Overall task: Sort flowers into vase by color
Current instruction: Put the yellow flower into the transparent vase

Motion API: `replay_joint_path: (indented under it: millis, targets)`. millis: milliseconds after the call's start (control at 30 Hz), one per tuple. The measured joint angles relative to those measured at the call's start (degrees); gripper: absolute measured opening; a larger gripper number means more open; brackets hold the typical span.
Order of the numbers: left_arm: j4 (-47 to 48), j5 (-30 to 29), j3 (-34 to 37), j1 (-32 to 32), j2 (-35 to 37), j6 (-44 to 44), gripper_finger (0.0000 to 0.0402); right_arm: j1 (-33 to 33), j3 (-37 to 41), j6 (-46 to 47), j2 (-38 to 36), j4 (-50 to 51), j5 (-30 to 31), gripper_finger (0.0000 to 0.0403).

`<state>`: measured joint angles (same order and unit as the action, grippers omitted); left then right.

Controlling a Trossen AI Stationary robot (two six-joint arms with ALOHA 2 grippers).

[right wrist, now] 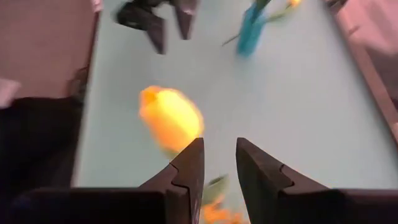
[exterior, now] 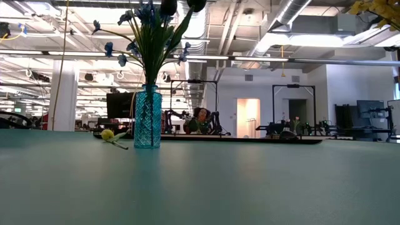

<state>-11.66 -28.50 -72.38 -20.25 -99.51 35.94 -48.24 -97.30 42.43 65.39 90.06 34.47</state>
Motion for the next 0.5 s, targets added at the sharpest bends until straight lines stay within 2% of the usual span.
replay_joint_path:
  millis: [167, 300, 367, 500]
  targets:
    - [20.0, -0.4, -5.1, -1.2, 7.5, -15.2, 0.0226, 3.5, 0.0, -5.6, -1.7, 0.0, 7.7, 0.0118]
    - [24.0, 0.4, -7.2, -2.1, 13.5, -23.8, 0.0226, 6.0, 0.0, -7.2, -2.9, 0.0, 13.0, 0.0118]
    - [23.5, -3.1, -8.4, -2.2, 17.0, -28.9, 0.0226, 7.0, 0.0, -8.4, -3.3, 0.0, 13.8, 0.0118]
    - [25.4, -15.9, -9.5, 0.3, 24.1, -33.7, 0.0226, 8.5, 0.0, -11.8, -3.4, -0.1, 13.7, 0.0118]
